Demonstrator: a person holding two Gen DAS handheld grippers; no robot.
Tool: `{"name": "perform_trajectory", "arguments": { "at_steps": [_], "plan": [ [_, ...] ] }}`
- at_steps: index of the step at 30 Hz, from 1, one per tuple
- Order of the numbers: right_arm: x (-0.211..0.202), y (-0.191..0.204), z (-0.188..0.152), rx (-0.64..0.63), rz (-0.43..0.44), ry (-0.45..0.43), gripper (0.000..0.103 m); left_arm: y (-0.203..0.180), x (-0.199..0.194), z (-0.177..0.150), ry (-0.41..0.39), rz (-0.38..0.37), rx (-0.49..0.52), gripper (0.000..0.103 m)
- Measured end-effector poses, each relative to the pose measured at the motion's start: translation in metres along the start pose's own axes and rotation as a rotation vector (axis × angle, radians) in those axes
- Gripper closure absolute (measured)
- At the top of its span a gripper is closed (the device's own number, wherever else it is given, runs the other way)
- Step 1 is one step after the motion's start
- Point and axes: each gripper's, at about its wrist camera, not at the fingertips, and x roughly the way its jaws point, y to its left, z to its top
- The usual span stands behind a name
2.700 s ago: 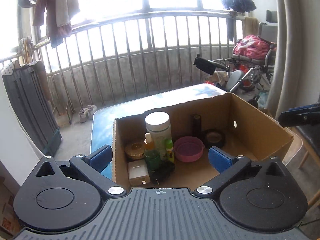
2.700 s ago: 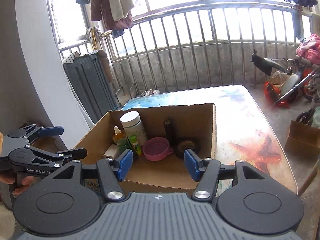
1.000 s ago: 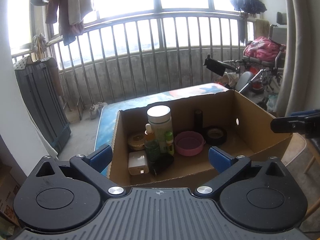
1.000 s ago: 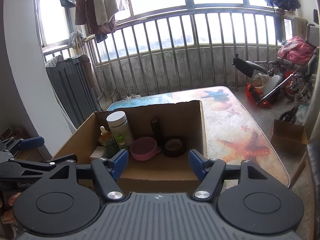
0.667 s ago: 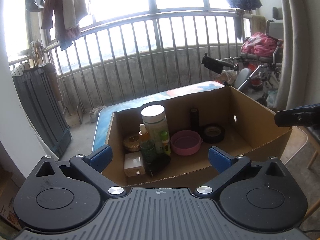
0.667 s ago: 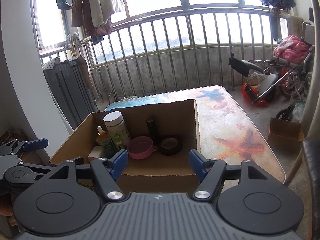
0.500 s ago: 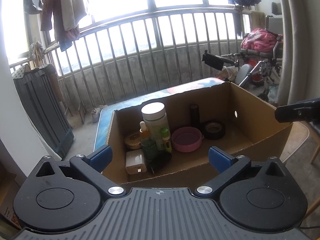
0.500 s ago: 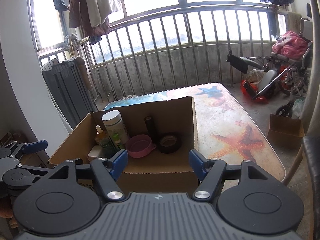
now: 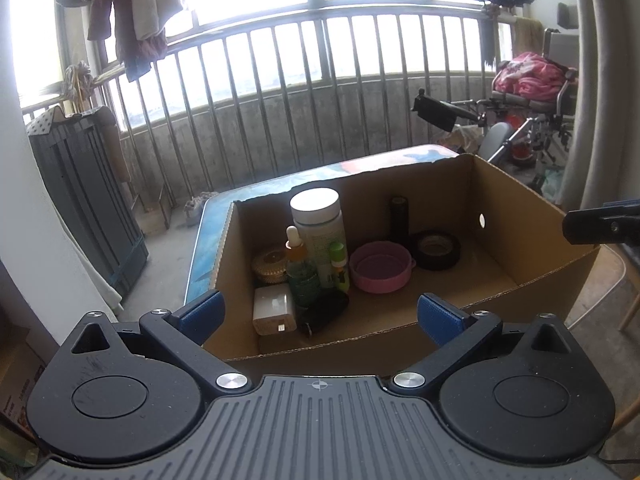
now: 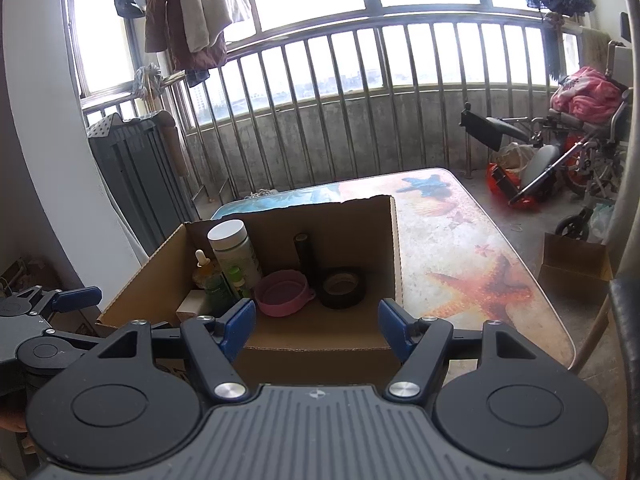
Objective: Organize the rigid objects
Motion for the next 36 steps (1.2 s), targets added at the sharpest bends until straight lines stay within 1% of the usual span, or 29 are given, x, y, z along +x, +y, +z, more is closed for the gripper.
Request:
{"name": "perform_trajectory", "arguments": {
  "at_steps": [9, 18, 36],
  "plan": [
    [0.0039, 0.0011, -0.0006, 0.011, 0.018, -0.001, 0.032, -0.0011, -0.0015, 0.0022, -0.003, 0.007, 0.01, 0.0],
    [0.0016, -0.0031, -0.0028, 0.024, 0.018, 0.002, 0.032, -0.0045, -0.0028, 0.0029, -0.007, -0.002, 0.009, 0.0],
    [0.0038, 0.0008, -0.0055, 0.016, 0.022, 0.017, 0.032, -0.0044, -0.0027, 0.0024, 0.002, -0.007, 0.002, 0.0]
  ]
}}
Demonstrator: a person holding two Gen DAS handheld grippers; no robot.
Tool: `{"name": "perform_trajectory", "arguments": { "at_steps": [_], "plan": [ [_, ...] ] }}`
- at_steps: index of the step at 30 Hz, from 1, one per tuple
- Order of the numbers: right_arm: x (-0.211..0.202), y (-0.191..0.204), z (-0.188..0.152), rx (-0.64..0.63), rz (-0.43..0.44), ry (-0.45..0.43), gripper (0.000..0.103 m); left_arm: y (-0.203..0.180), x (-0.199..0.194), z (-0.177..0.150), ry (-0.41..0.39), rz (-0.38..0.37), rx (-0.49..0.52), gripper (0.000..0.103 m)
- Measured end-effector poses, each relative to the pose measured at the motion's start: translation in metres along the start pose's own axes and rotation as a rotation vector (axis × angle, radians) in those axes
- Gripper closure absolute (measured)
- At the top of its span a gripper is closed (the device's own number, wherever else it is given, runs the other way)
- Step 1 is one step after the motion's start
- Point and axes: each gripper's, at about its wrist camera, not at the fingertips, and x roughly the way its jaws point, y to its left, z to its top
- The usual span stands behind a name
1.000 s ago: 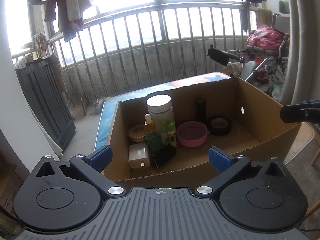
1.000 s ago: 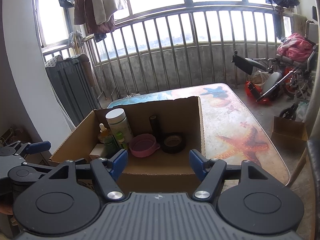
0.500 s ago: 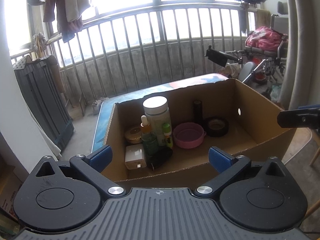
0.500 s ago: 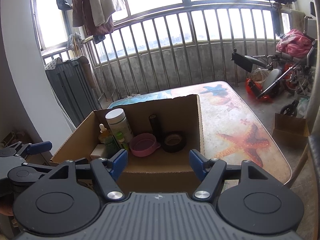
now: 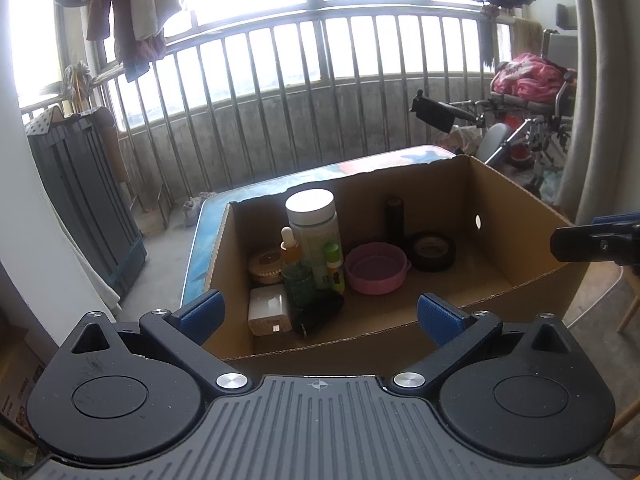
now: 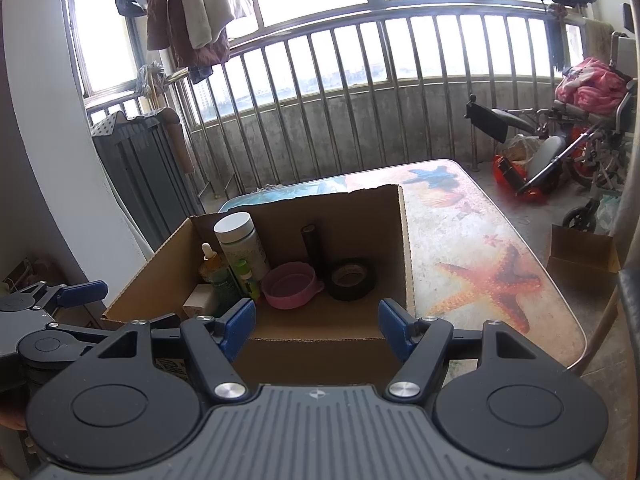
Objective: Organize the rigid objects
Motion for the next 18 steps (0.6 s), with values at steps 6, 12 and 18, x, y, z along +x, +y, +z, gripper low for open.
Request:
{"name": "perform_trajectory", "arguments": {
  "at_steps": [6, 12, 18],
  "plan": [
    [0.0006, 0.0014, -0.0001, -0.005, -0.001, 0.001, 0.032, -0.0003, 0.0004, -0.0001, -0.002, 0.0, 0.0, 0.0],
    [0.0005, 0.0017, 0.0002, -0.003, -0.005, 0.0, 0.032, -0.0002, 0.0007, -0.0002, -0.001, 0.001, 0.001, 0.0],
    [0.0021, 0.0025, -0.0006, -0.004, -0.002, 0.006, 0.032, -0.0031, 0.0011, -0.001, 0.004, -0.001, -0.003, 0.0]
  ]
}}
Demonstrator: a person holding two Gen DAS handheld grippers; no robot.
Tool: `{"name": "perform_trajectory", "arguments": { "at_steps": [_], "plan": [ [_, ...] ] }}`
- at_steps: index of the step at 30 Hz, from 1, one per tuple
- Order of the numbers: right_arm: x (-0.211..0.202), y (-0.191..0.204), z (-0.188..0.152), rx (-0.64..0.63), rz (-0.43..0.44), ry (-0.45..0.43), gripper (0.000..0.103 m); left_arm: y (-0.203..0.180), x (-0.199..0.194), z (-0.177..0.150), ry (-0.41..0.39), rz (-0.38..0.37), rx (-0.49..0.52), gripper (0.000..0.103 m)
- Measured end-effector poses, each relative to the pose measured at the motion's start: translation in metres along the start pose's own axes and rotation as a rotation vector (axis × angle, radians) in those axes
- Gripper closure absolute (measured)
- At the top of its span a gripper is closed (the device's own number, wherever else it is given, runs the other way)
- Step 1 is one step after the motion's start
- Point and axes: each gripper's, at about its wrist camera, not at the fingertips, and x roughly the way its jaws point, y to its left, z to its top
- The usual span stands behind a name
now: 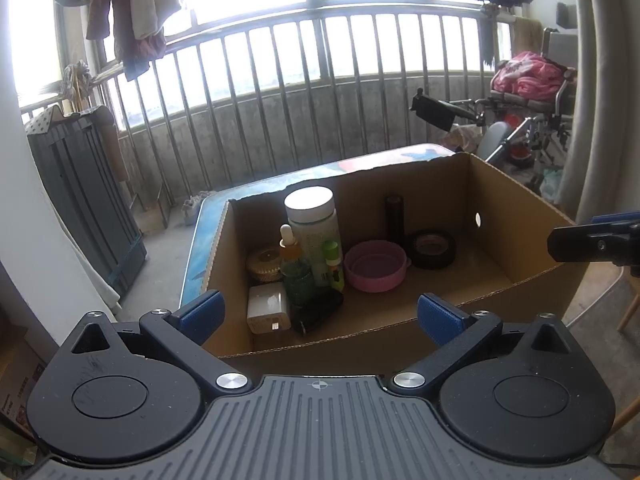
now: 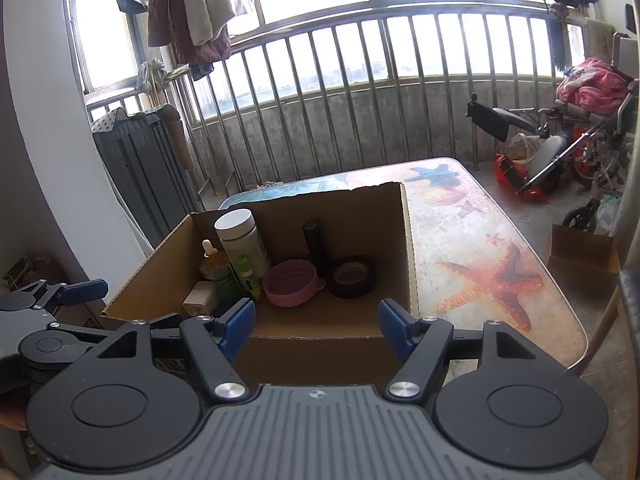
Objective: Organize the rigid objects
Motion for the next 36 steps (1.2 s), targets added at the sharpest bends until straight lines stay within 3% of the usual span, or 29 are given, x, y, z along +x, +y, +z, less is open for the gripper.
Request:
{"name": "perform_trajectory", "arguments": {
  "at_steps": [36],
  "plan": [
    [0.009, 0.0, -0.001, 0.012, -0.006, 0.014, 0.03, -0.002, 0.008, 0.001, 0.023, -0.042, -0.04, 0.0]
  ]
}}
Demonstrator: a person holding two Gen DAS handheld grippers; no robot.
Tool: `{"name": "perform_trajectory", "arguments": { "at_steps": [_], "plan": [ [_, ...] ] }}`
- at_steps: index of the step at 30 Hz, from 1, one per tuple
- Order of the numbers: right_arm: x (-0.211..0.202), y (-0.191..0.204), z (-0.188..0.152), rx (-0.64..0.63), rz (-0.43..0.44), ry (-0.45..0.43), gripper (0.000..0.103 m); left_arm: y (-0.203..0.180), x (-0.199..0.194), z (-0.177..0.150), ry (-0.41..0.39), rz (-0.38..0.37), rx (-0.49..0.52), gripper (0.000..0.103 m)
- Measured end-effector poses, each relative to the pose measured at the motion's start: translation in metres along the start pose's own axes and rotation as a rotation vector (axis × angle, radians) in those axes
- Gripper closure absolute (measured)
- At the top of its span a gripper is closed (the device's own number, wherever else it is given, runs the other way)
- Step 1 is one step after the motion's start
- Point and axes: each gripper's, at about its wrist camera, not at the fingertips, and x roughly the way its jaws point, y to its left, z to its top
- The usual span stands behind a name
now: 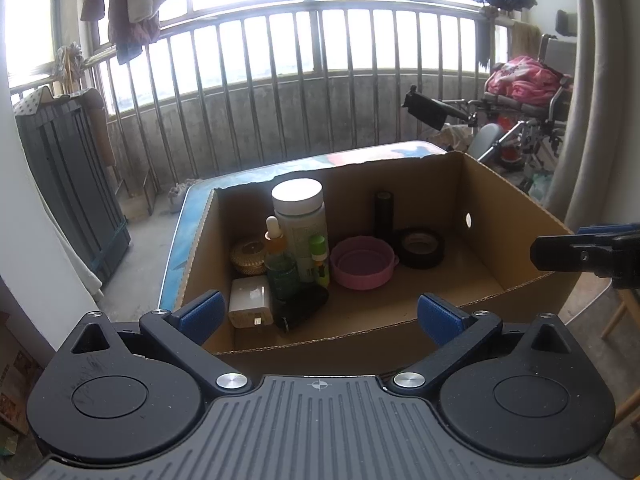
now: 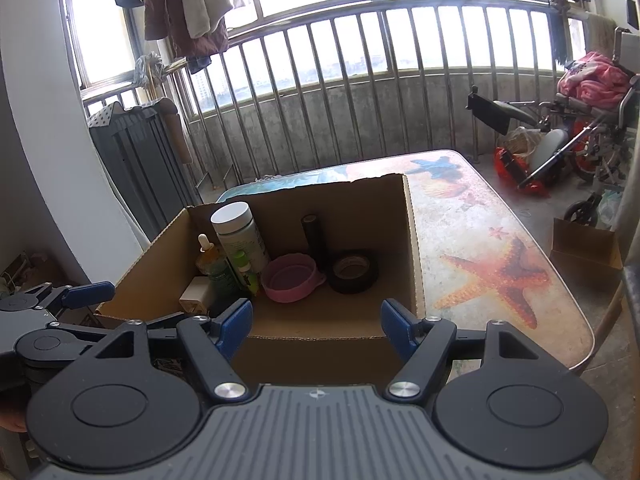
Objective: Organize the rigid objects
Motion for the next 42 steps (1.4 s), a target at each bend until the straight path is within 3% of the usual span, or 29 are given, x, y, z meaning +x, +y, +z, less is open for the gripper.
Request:
{"name": "perform_trajectory", "arguments": {
  "at_steps": [42],
  "plan": [
    [0.0046, 0.0003, -0.0009, 0.006, 0.012, 0.019, 0.03, -0.0018, 0.0002, -0.0015, -0.003, -0.002, 0.011, 0.0]
  ]
}}
